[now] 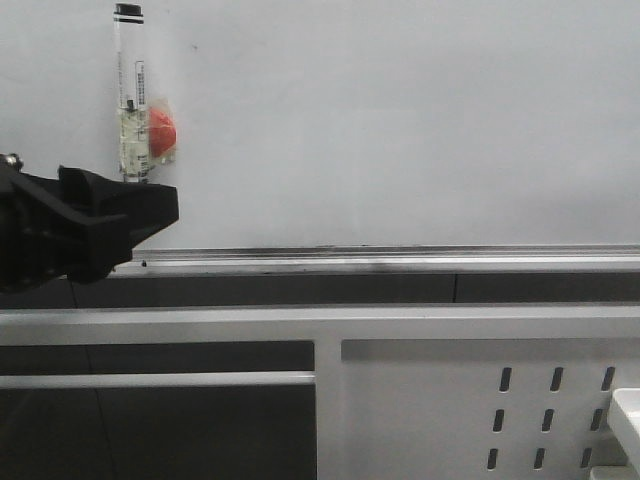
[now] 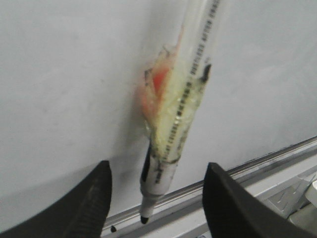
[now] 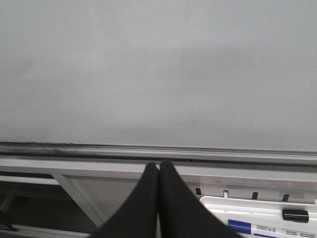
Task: Write number 1 on whiteboard
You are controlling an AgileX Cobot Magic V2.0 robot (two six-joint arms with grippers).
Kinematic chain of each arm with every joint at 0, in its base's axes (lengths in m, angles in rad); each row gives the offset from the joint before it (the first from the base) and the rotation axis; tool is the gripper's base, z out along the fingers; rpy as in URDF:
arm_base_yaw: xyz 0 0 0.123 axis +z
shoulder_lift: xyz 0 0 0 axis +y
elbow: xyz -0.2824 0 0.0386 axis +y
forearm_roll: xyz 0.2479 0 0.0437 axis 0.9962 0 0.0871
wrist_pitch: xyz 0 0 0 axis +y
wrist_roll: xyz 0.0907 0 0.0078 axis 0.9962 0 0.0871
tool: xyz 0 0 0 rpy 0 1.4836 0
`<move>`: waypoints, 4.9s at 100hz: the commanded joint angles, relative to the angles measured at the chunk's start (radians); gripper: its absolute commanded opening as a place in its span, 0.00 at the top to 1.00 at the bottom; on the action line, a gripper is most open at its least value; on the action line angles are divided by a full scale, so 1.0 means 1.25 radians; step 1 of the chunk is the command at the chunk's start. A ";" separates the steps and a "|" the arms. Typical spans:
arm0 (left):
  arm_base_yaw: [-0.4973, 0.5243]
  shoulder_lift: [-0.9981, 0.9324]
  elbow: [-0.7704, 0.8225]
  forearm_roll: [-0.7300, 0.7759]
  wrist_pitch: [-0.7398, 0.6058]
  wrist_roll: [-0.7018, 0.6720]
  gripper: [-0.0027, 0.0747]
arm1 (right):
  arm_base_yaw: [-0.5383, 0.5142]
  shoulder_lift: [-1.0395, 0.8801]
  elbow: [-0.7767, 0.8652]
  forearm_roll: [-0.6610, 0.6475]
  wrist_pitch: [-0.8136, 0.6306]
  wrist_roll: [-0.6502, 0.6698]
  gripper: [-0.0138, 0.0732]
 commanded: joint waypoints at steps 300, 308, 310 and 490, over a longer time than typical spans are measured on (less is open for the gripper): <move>-0.167 -0.326 -0.271 0.686 0.752 -0.064 0.76 | 0.600 0.616 -0.412 -0.057 -0.093 -0.197 0.93; -0.167 -0.330 -0.271 0.686 0.756 -0.064 0.55 | 0.600 0.616 -0.412 -0.057 -0.093 -0.197 0.93; -0.167 -0.333 -0.271 0.684 0.759 -0.064 0.52 | 0.600 0.616 -0.412 -0.057 -0.093 -0.197 0.93; 0.234 -0.659 -0.088 0.349 0.537 -0.216 0.99 | 0.300 0.329 -0.159 -0.093 -0.315 -0.185 0.92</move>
